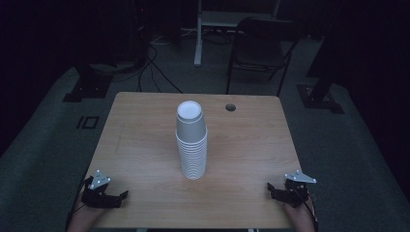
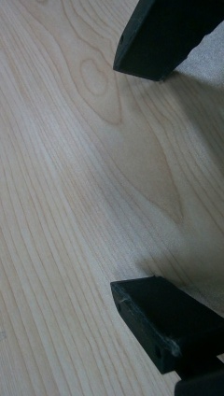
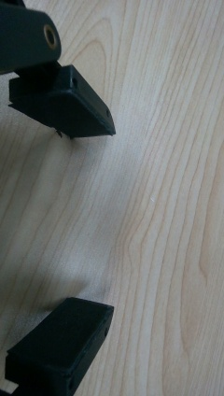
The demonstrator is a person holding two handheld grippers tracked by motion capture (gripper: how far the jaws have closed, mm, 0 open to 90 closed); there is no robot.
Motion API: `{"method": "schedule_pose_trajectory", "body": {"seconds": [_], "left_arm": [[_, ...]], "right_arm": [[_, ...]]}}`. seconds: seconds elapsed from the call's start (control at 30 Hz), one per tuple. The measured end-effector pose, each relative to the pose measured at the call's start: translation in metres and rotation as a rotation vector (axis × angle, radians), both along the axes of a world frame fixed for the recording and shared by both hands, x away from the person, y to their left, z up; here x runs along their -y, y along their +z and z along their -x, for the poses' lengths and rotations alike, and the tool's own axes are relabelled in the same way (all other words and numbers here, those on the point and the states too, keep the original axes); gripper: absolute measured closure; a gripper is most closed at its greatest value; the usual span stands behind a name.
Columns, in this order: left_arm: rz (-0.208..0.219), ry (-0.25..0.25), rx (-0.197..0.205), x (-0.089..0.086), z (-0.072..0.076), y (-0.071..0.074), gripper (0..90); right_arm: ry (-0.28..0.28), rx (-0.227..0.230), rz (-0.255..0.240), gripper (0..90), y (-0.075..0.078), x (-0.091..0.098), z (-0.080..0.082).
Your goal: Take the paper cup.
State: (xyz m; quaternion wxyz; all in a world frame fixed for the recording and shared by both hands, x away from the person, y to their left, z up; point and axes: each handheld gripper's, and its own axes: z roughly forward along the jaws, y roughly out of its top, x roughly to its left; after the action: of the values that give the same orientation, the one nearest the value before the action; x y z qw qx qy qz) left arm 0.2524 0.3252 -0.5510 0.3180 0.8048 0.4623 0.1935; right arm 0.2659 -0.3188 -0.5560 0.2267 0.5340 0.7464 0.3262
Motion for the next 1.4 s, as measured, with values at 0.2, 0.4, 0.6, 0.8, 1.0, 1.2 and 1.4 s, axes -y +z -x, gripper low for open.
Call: {"method": "schedule_pose_trajectory", "body": {"seconds": [0.2,0.4,0.6,0.8,1.0,1.2,1.4], "left_arm": [[0.000,-0.001,-0.001,0.000,0.000,0.000,0.1],[-0.001,-0.001,-0.001,0.000,0.000,0.000,0.1],[-0.002,-0.011,0.000,0.001,0.001,0.000,0.1],[-0.002,-0.037,-0.016,0.005,0.001,0.002,0.1],[-0.003,-0.057,-0.036,0.011,-0.003,0.004,0.2],[0.011,-0.064,-0.032,0.016,-0.006,0.007,0.2],[0.028,-0.082,-0.033,0.019,-0.008,0.009,0.2]], "right_arm": [[0.000,0.000,0.000,11.5,0.000,0.000,0.000],[0.000,0.000,0.000,11.5,0.000,0.000,0.000],[0.000,0.000,0.000,11.5,0.000,0.000,0.000],[0.000,0.000,0.000,11.5,0.000,0.000,0.000],[0.000,0.000,-0.001,11.4,0.000,0.000,0.000],[0.000,0.000,0.000,11.5,0.000,0.000,0.000],[0.000,0.000,0.000,11.5,0.000,0.000,0.000]]}}
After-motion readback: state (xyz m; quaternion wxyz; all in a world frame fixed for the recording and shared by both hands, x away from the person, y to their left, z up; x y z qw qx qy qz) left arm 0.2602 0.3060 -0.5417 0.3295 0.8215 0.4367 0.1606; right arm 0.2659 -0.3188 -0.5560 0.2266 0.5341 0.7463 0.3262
